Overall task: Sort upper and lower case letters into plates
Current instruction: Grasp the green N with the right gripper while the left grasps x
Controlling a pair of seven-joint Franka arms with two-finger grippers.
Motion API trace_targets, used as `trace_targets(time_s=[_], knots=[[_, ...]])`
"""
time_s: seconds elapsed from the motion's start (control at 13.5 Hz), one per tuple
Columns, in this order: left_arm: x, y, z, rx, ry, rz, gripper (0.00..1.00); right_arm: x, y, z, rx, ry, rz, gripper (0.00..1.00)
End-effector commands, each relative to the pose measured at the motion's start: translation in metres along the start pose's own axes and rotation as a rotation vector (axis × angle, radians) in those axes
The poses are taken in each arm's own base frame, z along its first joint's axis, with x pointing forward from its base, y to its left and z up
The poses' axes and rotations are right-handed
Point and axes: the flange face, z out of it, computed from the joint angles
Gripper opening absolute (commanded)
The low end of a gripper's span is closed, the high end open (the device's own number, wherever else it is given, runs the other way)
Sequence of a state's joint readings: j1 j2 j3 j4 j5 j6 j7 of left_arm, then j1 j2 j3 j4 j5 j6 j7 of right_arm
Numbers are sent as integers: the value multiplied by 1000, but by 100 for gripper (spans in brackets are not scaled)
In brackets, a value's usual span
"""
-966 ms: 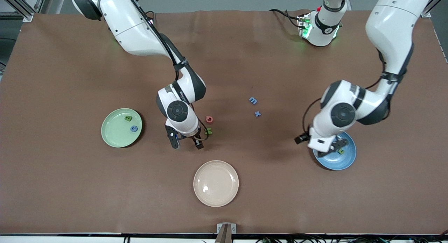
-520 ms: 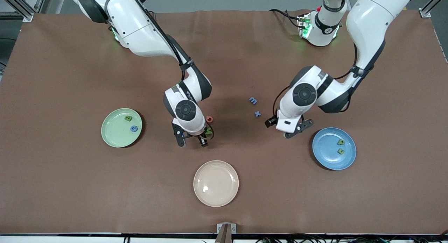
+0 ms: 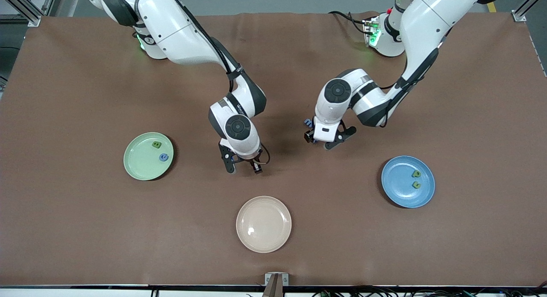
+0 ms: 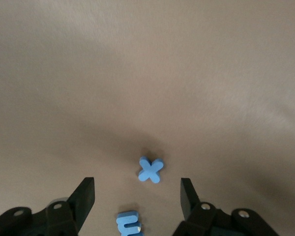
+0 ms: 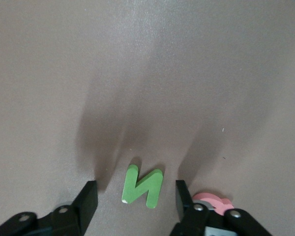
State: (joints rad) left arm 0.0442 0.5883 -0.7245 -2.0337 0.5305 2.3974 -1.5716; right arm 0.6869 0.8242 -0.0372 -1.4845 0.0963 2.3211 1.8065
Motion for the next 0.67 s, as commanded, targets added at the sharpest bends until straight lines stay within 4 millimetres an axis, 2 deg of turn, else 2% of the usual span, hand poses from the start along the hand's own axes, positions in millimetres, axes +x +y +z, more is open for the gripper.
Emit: trace_targets(time_s=[0.0,0.37,0.45,0.59], knots=[[3,0,14,-39,-12,4,69,0,-3,1,0,12,3,62],[-2,1,26,-40,-18,30,66,0,-2,3,-1,18,-8,54],[-2,0,28,-38,-21,31,65,0,-2,3,-1,20,-10,50],[-2,0,30,-36,-15,40,58,1,-2,3,0,30,-21,35]])
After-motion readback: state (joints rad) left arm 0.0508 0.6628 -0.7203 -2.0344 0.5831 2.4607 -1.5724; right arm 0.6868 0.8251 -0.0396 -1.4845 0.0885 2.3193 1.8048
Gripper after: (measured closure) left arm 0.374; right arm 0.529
